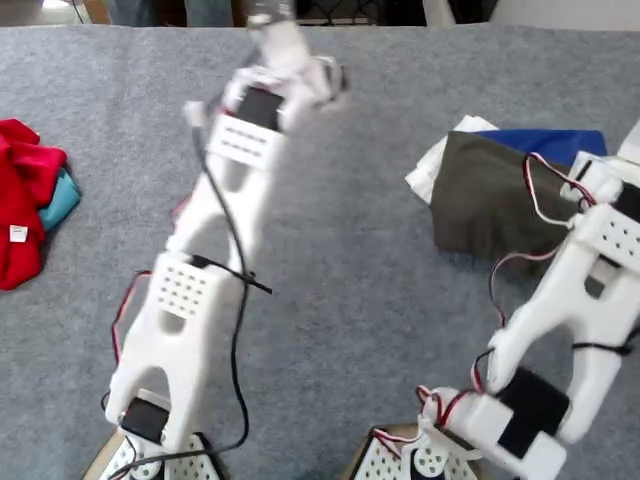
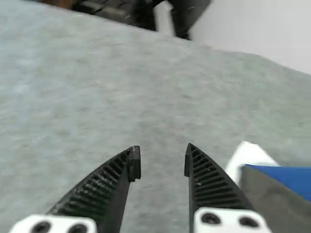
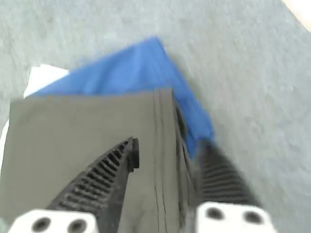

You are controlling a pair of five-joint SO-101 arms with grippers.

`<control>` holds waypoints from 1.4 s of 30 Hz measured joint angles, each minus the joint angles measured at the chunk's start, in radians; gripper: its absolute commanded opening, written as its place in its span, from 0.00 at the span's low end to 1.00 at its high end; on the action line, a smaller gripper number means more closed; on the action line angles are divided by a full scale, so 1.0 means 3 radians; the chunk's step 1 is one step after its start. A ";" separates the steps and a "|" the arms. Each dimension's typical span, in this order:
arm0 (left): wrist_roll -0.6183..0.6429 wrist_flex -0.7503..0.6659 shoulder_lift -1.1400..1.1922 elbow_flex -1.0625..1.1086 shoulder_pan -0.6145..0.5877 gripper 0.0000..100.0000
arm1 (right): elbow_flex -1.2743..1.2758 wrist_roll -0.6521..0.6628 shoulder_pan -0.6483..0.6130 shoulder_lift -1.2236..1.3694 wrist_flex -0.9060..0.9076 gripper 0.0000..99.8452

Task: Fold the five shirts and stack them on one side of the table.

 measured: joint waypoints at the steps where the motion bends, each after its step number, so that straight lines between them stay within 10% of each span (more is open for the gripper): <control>1: -0.0026 0.0164 -0.0031 0.0000 -0.0107 0.17 | -0.0056 -0.0020 -0.0020 0.0143 -0.0097 0.01; 14: -0.1156 0.1575 -0.0107 -0.0010 -0.1550 0.10 | -0.1463 -0.0051 0.0036 0.2501 -0.0118 0.02; 35: -0.2593 0.1591 -0.1667 0.0946 -0.3570 0.22 | -0.4061 -0.0046 -0.0757 0.2383 0.1944 0.02; 42: -0.2445 0.0609 -0.0834 0.1923 -0.3549 0.22 | -0.4225 -0.0041 -0.1202 0.2383 0.2281 0.02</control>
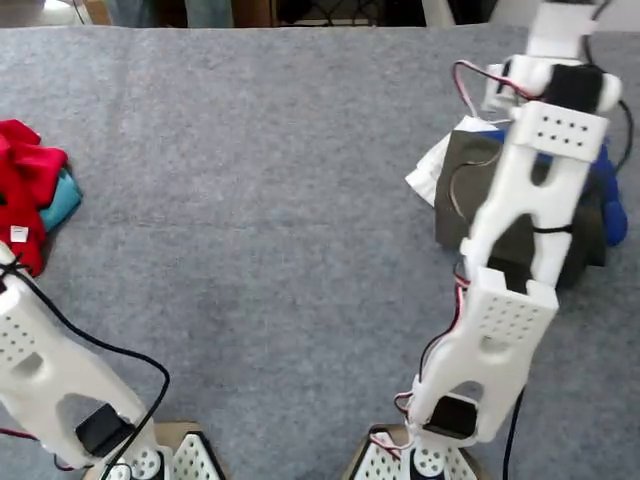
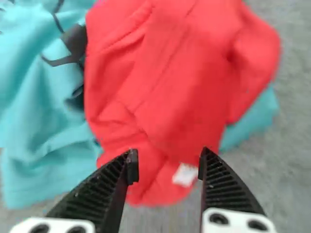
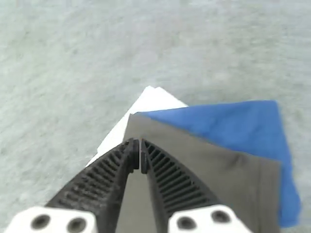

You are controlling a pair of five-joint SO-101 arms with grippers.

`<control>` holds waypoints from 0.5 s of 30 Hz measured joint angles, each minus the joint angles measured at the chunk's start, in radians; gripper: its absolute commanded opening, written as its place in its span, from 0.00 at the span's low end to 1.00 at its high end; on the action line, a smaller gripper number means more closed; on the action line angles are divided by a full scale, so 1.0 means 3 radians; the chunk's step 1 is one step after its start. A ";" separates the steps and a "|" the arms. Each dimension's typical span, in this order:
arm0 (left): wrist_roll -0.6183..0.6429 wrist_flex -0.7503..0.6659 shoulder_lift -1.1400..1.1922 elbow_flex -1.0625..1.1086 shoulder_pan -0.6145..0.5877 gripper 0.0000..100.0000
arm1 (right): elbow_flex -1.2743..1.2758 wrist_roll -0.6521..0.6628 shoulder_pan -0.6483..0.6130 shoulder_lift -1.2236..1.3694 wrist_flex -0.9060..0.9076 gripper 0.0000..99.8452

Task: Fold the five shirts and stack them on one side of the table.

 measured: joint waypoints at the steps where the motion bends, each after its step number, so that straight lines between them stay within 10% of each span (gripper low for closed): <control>1: 0.0010 -0.0138 0.0118 0.0010 0.0000 0.22 | 0.0000 0.0000 -0.0046 0.0000 0.0031 0.02; 7: 0.0041 -0.0373 0.0604 -0.0036 0.0097 0.02 | -0.0225 0.0000 -0.0230 -0.0005 0.0322 0.02; 15: 0.0102 0.0332 0.0655 -0.0788 0.0378 0.03 | -0.0547 0.0000 -0.0312 -0.0031 0.0578 0.02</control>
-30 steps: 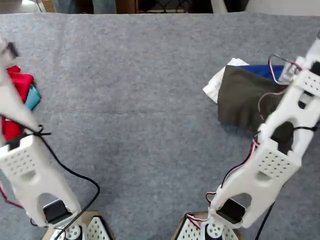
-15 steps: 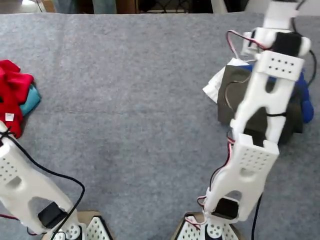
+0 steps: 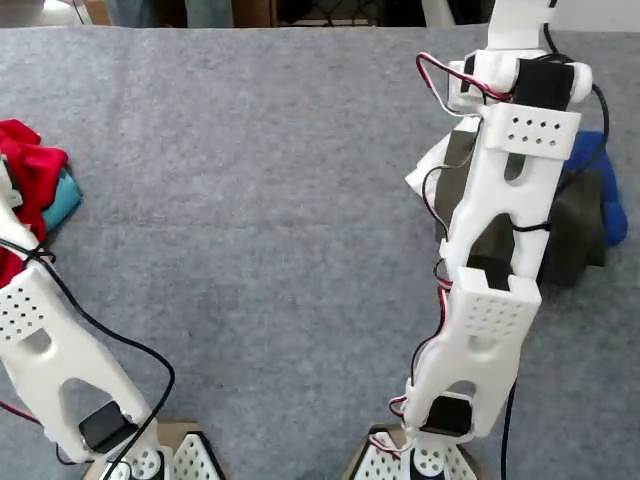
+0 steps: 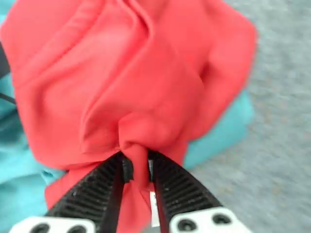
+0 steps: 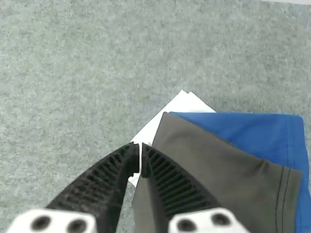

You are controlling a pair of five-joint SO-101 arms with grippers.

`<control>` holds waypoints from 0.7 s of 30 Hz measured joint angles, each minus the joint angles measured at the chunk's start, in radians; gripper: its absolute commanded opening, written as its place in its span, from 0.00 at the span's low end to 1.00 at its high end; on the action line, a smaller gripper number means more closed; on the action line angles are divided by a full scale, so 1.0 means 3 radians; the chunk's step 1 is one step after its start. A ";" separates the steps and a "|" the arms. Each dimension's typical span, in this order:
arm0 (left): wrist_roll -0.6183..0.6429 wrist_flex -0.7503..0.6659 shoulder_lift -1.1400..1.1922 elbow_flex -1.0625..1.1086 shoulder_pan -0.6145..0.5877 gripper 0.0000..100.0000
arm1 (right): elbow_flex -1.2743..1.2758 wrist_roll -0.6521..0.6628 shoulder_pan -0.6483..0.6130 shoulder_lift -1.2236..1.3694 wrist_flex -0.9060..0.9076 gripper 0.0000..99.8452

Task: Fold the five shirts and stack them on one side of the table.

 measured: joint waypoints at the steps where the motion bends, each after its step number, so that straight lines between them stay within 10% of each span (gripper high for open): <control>1: 0.0056 0.0118 0.0000 -0.0113 0.0046 0.03 | -0.0005 0.0000 0.0000 0.0000 0.0005 0.02; 10: 0.0542 0.0644 -0.0240 -0.0609 0.0619 0.03 | -0.0005 0.0000 -0.0041 0.0000 0.0066 0.02; 21: 0.0552 0.0292 -0.2752 0.2337 0.2567 0.03 | -0.0005 -0.0005 -0.0097 0.0000 0.0123 0.02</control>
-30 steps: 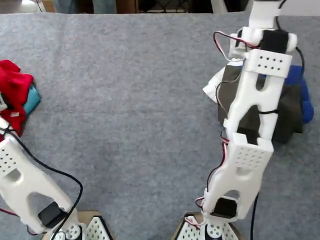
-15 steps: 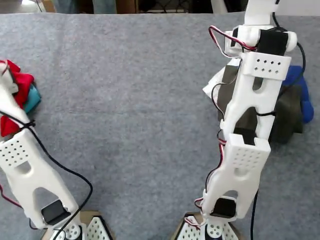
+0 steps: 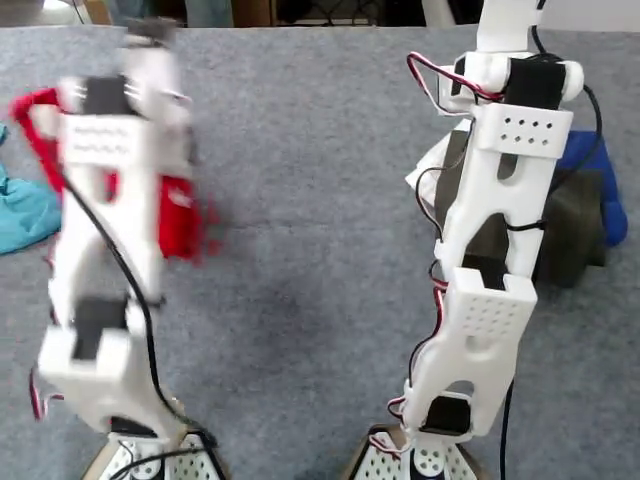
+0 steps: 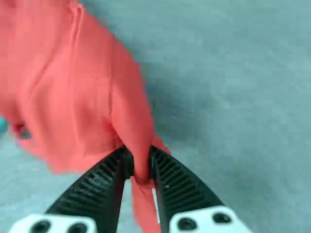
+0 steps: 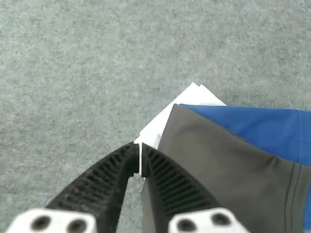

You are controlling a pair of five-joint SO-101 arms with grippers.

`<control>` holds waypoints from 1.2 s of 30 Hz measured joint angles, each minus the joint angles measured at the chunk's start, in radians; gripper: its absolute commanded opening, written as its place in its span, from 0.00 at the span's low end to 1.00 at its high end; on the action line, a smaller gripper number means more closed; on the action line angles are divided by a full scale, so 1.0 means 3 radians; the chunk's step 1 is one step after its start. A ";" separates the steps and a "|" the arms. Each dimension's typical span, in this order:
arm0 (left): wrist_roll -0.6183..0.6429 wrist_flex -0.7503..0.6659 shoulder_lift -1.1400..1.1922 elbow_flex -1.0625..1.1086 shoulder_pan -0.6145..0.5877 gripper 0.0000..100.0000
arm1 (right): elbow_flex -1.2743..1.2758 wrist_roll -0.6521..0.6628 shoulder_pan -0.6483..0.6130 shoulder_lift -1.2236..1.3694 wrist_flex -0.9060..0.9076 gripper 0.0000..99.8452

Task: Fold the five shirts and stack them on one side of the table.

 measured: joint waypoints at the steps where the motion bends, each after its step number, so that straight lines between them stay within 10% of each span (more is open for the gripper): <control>1: 0.0000 -0.0123 -0.0235 0.0348 0.0153 0.03 | 0.0000 0.0000 0.0000 0.0000 0.0000 0.02; 10: -0.0455 -0.0690 -0.1933 0.2839 0.1350 0.04 | 0.0000 0.0000 -0.0036 0.0000 0.0000 0.02; 15: -0.0823 -0.0680 -0.2583 0.3023 0.1606 0.27 | 0.0036 0.0000 -0.0235 0.0051 0.0000 0.10; 20: -0.0716 -0.0573 -0.3018 0.2936 0.1555 0.30 | 0.0051 0.0000 -0.0563 0.0399 -0.0010 0.20; 28: -0.0511 -0.0297 -0.3217 0.2117 0.0609 0.24 | 0.0051 0.0000 -0.1233 0.1018 -0.0292 0.20; 36: -0.0501 -0.0742 -0.3222 0.2603 -0.1846 0.20 | 0.0056 -0.0082 -0.1841 0.1447 -0.0445 0.20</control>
